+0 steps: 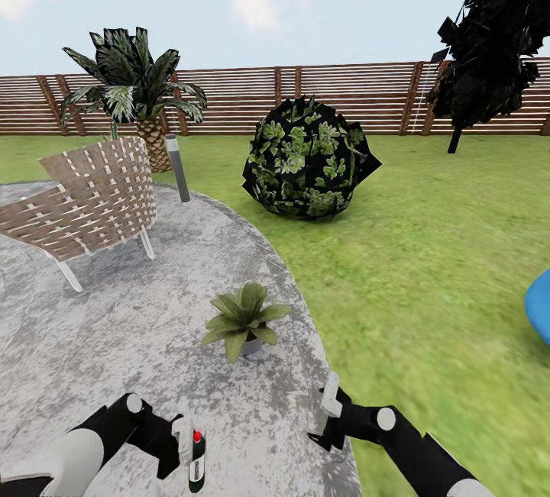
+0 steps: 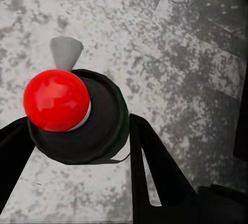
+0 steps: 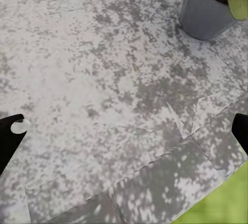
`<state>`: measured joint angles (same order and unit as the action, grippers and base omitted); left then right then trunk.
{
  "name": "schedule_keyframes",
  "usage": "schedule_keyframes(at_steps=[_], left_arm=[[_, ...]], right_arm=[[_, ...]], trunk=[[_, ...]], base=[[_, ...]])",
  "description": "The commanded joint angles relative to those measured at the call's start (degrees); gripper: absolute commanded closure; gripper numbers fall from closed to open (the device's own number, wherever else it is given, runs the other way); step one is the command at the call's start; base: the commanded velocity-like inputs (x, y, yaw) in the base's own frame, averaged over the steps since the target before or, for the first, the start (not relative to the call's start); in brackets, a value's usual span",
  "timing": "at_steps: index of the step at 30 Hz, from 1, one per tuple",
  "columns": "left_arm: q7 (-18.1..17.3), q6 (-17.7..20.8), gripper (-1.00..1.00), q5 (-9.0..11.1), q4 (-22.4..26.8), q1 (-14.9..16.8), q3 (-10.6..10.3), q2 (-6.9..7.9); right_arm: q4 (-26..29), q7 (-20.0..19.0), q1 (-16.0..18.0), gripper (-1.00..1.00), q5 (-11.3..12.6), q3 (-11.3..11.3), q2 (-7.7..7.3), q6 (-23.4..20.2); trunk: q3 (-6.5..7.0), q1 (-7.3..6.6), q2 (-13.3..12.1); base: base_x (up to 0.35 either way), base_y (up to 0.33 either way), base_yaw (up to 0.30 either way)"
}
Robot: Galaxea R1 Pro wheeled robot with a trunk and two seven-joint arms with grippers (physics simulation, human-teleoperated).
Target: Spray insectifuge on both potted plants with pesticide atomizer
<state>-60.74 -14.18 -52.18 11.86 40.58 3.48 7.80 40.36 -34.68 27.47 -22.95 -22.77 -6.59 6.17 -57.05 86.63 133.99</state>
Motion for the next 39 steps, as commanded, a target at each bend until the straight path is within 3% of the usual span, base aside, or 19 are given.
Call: schedule_keyframes(at_steps=[1, 2, 3, 5, 6, 9, 12, 16, 17, 20, 27, 36, 39], left_arm=[[-0.5, -0.2, 1.0, -2.9, 0.0, 0.1, 0.5, -0.29], [-0.5, -0.2, 1.0, -3.2, 0.0, 0.1, 0.5, -0.35], [-0.7, -0.2, 1.0, -4.1, 0.0, 0.1, 0.6, -0.6], [-1.3, -0.3, 1.0, -4.5, 0.0, 0.1, 0.6, -1.32], [-1.4, -0.6, 1.0, -4.9, 0.1, 0.1, -0.1, -2.79], [-1.3, -0.4, 1.0, -5.8, 0.1, 0.1, -3.0, -4.34], [-1.1, -0.4, 1.0, -5.9, 0.1, 0.2, -3.8, -5.11], [-1.1, -0.2, 1.0, -5.9, 2.8, 0.1, -3.9, -6.25], [-0.9, -0.1, 1.0, -5.6, 4.7, 0.2, -3.8, -7.43], [-0.4, -0.1, 1.0, -4.9, 7.3, 0.1, -3.4, -8.07], [-0.3, -0.9, 1.0, -1.1, 8.1, -0.2, -3.3, -8.33], [-0.3, -1.1, 1.0, -0.5, 8.0, -0.4, -3.3, -9.44], [-0.4, -1.2, 1.0, 0.9, 8.0, -0.4, -3.3, -9.77]], right_arm=[[0.2, -0.3, 0.0, -1.0, -0.6, -0.2, 0.93, 0.4], [0.2, -0.3, 0.0, -1.0, -0.6, -0.2, 1.24, 0.4], [0.3, -0.3, 0.0, 1.0, -0.6, -0.3, 1.96, 0.5], [0.9, -0.9, 0.0, 1.0, -0.7, -0.3, 3.8, 0.5], [1.0, -2.9, 0.1, 1.0, -0.9, -0.3, 7.0, 0.4], [1.1, -3.1, 0.2, 1.0, -0.9, -0.3, 9.02, 0.4], [1.1, -3.2, 0.5, 1.0, -0.9, -0.3, 10.22, 0.4], [1.0, -3.2, 0.6, 1.0, -0.9, -0.3, 10.52, 0.4], [1.0, -3.4, 0.6, 1.0, -0.8, -0.3, 10.58, 0.5], [1.0, -4.2, 0.6, 1.0, -0.8, -0.3, 10.62, 0.5], [1.0, -4.4, 0.6, 1.0, -0.8, -0.4, 11.82, 0.5], [1.0, -4.4, 0.6, 1.0, -0.9, -0.4, 12.04, 0.5], [1.0, -4.4, 0.6, 1.0, -0.9, -0.4, 12.04, 0.5]], trunk=[[-0.05, -0.01, 0.0], [-0.05, -0.01, 0.0], [-0.05, -0.01, 0.0], [-0.05, -0.01, 0.0], [-0.05, -0.01, 0.0], [-0.05, -0.01, 0.0], [-0.05, -0.01, 0.0], [-0.05, -0.01, 0.0], [-0.05, -0.01, 0.0], [-0.05, -0.01, 0.0], [-0.05, -0.01, 0.0], [-0.05, -0.01, 0.0], [-0.05, -0.01, 0.0]], base=[[0.0, 0.0, 0.0], [0.0, 0.0, 0.0], [0.0, 0.0, 0.0], [0.0, 0.0, 0.0], [0.0, 0.0, 0.0], [0.0, 0.0, 0.0], [0.0, 0.0, 0.0], [0.0, 0.0, 0.0], [0.0, 0.0, 0.0], [0.0, 0.0, 0.0], [0.0, 0.0, 0.0], [0.0, 0.0, 0.0], [0.0, 0.0, 0.0]])
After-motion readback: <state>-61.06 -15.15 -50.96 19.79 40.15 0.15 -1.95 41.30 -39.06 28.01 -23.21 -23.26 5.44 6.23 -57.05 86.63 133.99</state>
